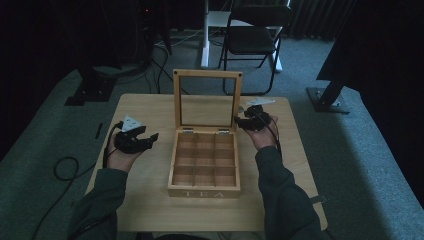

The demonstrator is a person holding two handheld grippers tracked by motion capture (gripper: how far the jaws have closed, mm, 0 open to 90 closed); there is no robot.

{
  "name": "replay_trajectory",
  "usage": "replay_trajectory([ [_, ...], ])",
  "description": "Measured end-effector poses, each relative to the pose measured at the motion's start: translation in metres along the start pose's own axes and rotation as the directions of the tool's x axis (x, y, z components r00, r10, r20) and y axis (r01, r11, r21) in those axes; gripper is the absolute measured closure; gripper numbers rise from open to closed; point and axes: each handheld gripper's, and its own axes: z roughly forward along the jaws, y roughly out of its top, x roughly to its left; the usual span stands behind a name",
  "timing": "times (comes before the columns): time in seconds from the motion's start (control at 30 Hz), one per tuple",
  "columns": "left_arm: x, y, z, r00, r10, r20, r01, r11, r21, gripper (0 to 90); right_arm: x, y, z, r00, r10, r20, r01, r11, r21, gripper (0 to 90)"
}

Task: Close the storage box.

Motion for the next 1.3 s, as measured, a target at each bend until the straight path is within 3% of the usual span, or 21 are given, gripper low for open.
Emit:
replay_trajectory([
  [0.17, -0.001, 0.001, 0.0, 1.0, 0.002, 0.001, -0.002, 1.0, 0.0, 41.1, -0.001, 0.009, 0.009, 0.9998, 0.01, -0.018, -0.01, 1.0, -0.003, 43.8],
  [0.7, 0.001, 0.004, -0.003, 1.0, 0.001, -0.001, -0.001, 1.0, -0.007, 41.1, -0.003, 0.028, 0.025, 0.9969, -0.001, -0.079, -0.003, 0.999, -0.054, 48.1],
  [0.83, 0.002, 0.005, -0.003, 1.0, 0.004, -0.001, -0.004, 1.0, -0.005, 41.1, -0.008, 0.031, 0.024, 0.9943, 0.025, -0.104, -0.033, 0.996, -0.08, 50.8],
  [1.0, 0.002, 0.007, -0.002, 1.0, 0.007, -0.001, -0.007, 1.0, -0.004, 41.1, -0.011, 0.032, 0.024, 0.992, 0.027, -0.124, -0.039, 0.995, -0.091, 52.4],
  [1.3, 0.0, 0.012, 0.005, 1.0, 0.001, 0.005, -0.001, 1.0, -0.001, 41.1, -0.007, 0.032, 0.014, 0.9939, -0.009, -0.11, -0.004, 0.993, -0.117, 54.2],
])
